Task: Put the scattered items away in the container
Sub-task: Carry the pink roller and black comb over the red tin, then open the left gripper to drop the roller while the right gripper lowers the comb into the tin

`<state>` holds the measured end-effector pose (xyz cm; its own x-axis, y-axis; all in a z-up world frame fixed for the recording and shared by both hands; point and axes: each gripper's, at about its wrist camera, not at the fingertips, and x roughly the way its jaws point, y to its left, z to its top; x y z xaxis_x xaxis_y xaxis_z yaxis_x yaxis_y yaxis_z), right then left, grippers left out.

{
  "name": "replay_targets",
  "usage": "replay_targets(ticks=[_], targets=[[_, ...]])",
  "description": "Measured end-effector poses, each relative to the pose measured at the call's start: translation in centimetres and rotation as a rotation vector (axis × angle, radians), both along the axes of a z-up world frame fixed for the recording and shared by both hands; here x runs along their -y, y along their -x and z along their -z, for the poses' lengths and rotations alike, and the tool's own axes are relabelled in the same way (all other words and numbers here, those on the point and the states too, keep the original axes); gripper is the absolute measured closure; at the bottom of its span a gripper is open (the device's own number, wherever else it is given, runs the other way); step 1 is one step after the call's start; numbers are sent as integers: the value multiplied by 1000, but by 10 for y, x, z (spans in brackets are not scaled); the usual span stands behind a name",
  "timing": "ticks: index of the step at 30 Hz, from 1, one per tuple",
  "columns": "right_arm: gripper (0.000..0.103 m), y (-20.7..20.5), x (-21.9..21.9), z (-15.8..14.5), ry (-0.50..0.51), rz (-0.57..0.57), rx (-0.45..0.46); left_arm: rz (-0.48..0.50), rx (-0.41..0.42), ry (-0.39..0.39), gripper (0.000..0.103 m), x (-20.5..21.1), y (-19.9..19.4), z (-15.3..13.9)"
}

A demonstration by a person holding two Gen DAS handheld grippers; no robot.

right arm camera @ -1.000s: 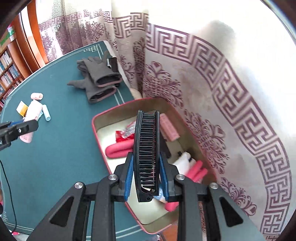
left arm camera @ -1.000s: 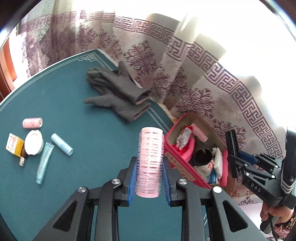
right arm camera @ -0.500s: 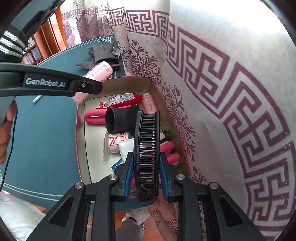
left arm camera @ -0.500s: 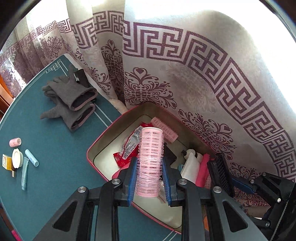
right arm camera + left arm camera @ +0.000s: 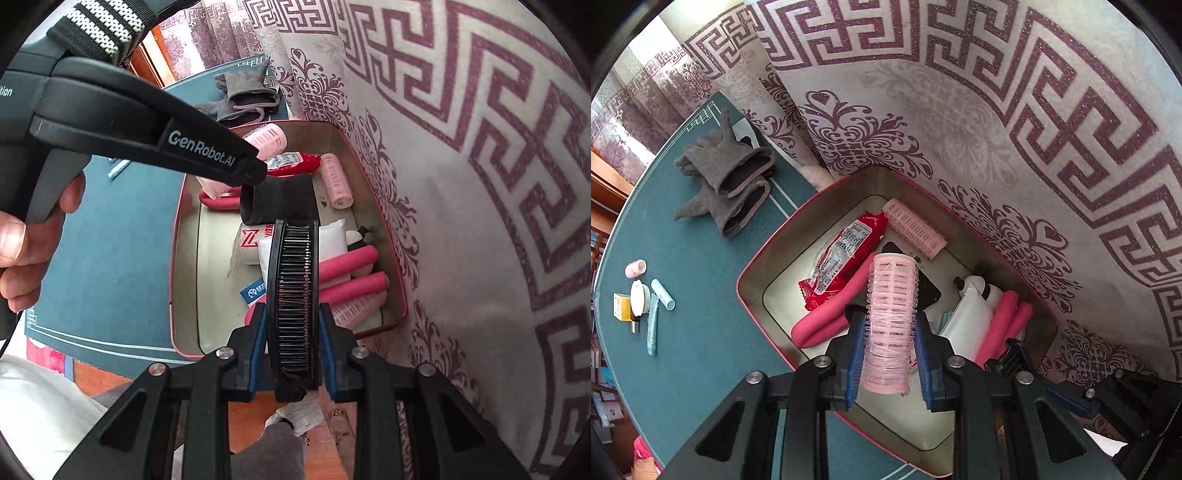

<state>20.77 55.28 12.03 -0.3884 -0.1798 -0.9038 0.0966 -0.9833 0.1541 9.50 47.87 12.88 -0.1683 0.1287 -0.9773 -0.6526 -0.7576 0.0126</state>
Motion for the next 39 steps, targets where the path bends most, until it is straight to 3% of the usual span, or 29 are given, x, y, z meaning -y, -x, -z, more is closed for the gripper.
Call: replay_targets(ticks=[12, 14, 15, 17, 26, 39], targets=[[73, -9, 2, 9, 4, -94, -32, 11, 34, 119, 74, -22, -12, 20], [67, -9, 2, 9, 4, -97, -38, 12, 33, 135, 61, -22, -13, 21], [61, -9, 2, 10, 6, -98, -40, 9, 22, 141, 42, -21, -13, 20], [52, -10, 3, 11, 11, -105, -41, -1, -6, 143, 29, -19, -12, 18], [28, -12, 4, 16, 46, -124, -45, -11, -14, 197, 29, -15, -12, 20], [25, -14, 1, 18, 57, -128, -44, -22, -26, 201, 28, -11, -15, 14]])
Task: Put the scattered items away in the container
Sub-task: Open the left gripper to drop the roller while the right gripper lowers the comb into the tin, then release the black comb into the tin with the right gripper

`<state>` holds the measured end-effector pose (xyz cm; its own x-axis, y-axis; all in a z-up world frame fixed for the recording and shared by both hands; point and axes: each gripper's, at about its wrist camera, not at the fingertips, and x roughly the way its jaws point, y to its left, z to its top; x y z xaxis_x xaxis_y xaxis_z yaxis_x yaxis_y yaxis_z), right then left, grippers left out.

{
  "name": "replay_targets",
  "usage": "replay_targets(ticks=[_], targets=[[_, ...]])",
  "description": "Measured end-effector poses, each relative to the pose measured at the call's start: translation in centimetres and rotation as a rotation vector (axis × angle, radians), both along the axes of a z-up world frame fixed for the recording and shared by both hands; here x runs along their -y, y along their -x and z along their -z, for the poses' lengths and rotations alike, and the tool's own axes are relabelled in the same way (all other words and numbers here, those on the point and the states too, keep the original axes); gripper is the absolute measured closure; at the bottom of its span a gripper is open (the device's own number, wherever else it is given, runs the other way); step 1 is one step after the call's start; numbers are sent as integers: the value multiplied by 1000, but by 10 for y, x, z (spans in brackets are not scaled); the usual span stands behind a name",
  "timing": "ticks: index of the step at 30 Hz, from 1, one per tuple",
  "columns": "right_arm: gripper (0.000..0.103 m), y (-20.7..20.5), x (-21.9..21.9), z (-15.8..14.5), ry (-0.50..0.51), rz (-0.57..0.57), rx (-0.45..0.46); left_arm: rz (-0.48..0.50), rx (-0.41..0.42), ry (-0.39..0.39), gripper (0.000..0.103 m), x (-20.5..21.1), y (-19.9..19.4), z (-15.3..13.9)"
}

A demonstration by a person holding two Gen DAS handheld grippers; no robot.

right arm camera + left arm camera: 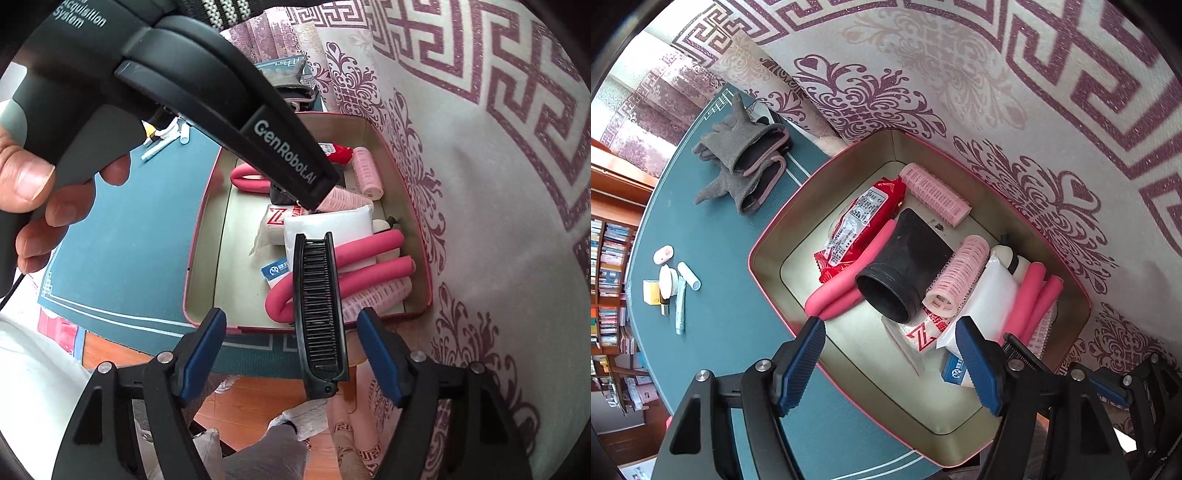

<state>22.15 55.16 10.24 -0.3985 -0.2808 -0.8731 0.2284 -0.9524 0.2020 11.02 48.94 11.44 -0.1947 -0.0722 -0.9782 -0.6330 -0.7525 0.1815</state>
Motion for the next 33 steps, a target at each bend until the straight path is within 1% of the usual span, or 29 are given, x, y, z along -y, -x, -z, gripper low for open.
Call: replay_targets(ticks=[10, 18, 21, 22, 23, 27, 28, 29, 31, 33], targets=[[24, 2, -2, 2, 2, 7, 3, -23, -5, 0, 28, 10, 4, 1], [24, 5, -4, 5, -10, 22, 8, -38, -12, -21, 28, 24, 5, -4], [24, 6, -3, 6, -12, 23, 11, -56, -15, -35, 28, 35, 8, -5], [24, 1, -1, 9, -15, 23, 12, -64, -16, -40, 28, 39, 9, -6], [24, 5, -11, 12, -16, 20, 15, -72, -16, -45, 28, 44, 10, -6], [24, 10, 8, 20, -26, 12, 28, -111, -17, -71, 28, 65, 13, -8], [24, 11, 11, 20, -33, 8, 28, -120, -16, -79, 28, 71, 15, -7], [24, -3, 7, 15, -42, 4, 27, -131, -16, -87, 28, 75, 17, -7], [24, 0, 20, 9, -62, -3, 24, -153, -15, -106, 28, 90, 19, -11], [24, 2, 28, 6, -80, -9, 23, -179, -15, -131, 28, 106, 21, -8]])
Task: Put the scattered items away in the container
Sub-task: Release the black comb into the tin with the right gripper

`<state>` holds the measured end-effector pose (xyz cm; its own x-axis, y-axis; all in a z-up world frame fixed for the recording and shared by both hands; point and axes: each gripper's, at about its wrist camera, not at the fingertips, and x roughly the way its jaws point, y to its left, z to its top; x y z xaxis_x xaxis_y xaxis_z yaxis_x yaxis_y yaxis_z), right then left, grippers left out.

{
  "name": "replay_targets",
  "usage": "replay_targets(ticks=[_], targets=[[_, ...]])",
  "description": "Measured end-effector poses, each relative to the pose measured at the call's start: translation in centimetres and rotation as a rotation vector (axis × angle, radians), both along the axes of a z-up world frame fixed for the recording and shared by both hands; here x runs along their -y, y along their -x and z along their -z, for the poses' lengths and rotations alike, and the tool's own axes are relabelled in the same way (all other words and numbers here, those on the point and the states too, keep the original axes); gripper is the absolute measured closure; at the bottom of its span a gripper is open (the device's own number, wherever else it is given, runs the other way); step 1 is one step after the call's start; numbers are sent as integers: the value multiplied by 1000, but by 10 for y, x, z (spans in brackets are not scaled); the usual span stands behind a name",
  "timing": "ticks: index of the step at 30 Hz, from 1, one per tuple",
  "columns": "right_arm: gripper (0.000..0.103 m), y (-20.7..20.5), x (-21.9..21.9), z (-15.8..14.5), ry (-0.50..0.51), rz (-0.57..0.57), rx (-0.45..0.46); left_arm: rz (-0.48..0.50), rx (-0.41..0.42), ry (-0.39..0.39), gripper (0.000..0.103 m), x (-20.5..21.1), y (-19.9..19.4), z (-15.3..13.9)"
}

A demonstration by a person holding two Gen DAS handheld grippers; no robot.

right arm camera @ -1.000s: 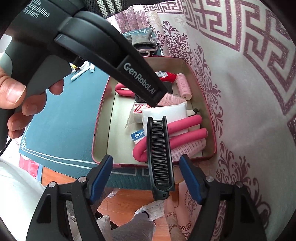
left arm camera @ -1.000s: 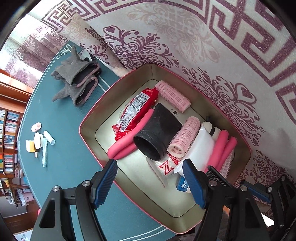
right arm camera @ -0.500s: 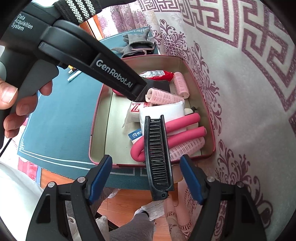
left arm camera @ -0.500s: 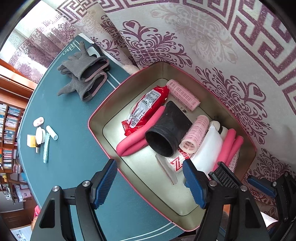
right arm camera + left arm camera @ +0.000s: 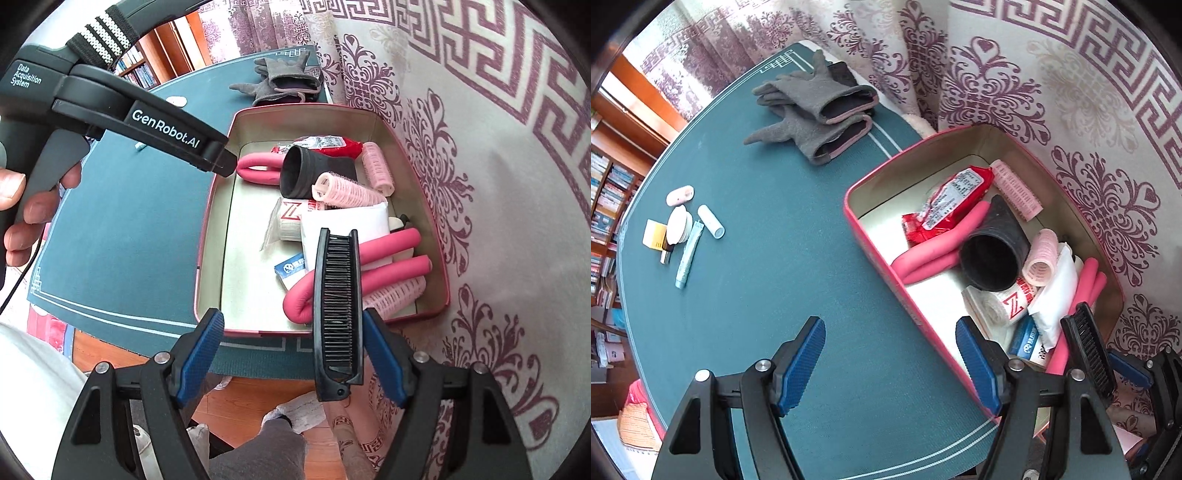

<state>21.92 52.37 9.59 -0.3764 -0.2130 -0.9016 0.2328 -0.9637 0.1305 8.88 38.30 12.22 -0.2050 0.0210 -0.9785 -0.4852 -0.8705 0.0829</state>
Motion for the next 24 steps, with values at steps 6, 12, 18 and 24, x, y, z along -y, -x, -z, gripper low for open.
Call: replay_targets(ticks=[6, 12, 18, 24], targets=[[24, 7, 33, -17, -76, -33, -21, -94, -5, -88, 28, 57, 15, 0], [24, 22, 85, -36, -171, -83, -72, -216, -7, -148, 28, 133, 28, 1], [23, 39, 121, -58, -188, -106, -138, -370, -49, -119, 28, 208, 33, -9], [22, 68, 137, -65, -84, -94, -161, -442, -101, -73, 28, 242, 31, -26]])
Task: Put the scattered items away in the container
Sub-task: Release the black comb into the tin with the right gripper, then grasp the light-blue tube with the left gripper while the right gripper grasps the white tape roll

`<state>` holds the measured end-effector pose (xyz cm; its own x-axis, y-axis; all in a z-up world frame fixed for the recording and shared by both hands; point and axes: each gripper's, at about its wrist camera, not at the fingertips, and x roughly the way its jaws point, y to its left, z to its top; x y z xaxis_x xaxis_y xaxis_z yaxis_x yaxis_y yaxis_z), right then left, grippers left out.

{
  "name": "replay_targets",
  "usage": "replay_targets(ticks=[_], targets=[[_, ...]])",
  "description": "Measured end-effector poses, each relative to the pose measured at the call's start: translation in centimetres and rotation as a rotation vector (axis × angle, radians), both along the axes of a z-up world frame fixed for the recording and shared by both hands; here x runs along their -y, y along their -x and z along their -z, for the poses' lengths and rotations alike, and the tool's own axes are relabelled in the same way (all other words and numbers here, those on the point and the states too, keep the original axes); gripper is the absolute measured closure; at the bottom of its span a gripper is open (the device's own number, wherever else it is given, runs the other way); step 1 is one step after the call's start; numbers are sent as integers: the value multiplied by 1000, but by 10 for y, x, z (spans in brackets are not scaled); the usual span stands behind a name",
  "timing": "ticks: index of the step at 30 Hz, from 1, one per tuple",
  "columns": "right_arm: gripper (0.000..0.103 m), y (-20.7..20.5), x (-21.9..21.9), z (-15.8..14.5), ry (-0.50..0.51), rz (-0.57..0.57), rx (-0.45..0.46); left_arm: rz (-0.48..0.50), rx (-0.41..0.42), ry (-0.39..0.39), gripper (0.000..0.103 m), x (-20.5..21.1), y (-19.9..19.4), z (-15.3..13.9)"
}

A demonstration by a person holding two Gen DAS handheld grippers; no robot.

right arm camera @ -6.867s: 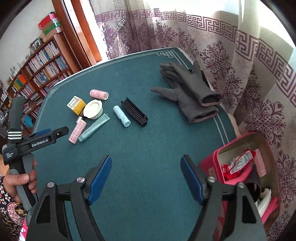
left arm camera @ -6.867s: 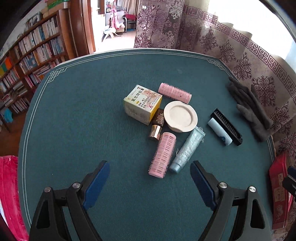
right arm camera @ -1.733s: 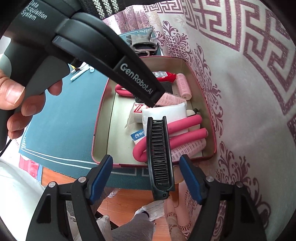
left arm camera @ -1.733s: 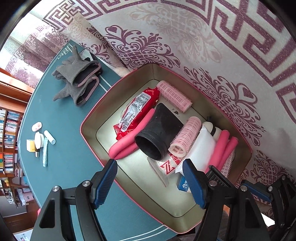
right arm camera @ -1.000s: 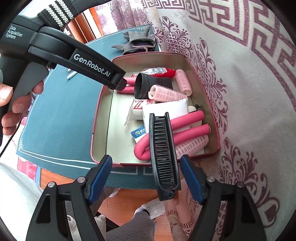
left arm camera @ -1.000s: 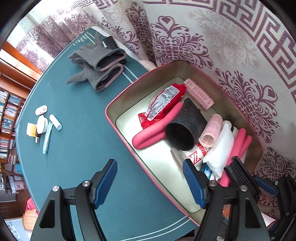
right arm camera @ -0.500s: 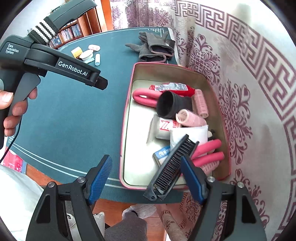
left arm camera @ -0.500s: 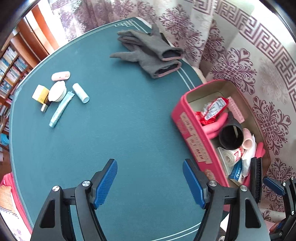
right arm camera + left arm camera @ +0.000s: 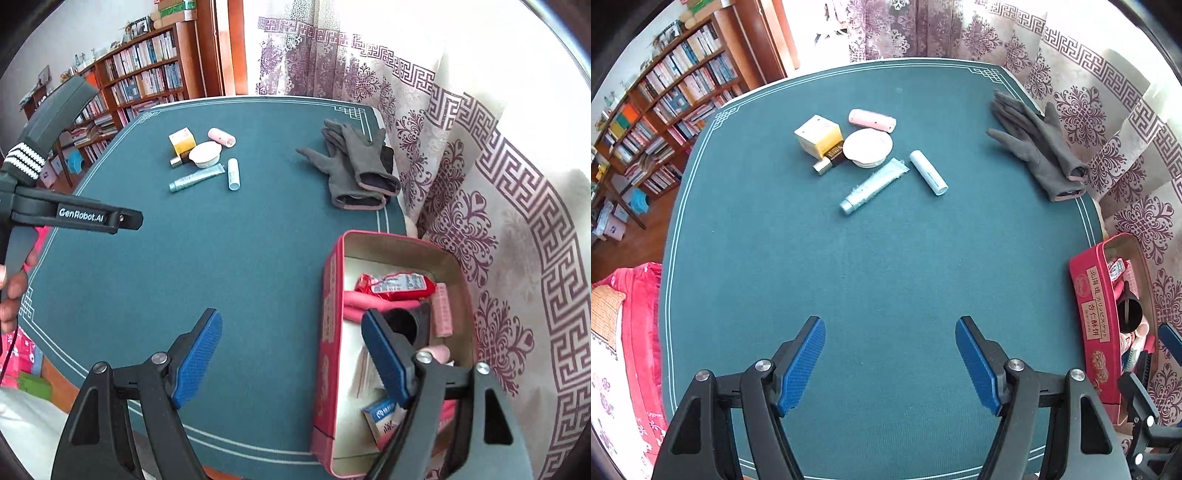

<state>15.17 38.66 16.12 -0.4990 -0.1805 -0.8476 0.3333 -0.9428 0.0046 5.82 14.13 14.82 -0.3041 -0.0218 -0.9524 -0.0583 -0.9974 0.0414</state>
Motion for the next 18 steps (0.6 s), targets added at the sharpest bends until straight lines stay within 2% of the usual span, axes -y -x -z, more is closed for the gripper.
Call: replay_targets(ticks=[4, 8, 18], targets=[[22, 15, 11, 4, 52, -10, 15, 5, -10, 44, 28, 0, -3, -5], [22, 22, 15, 7, 62, -12, 28, 5, -19, 45, 28, 0, -4, -6], [21, 44, 19, 20, 52, 18, 91, -47, 21, 38, 28, 21, 16, 18]])
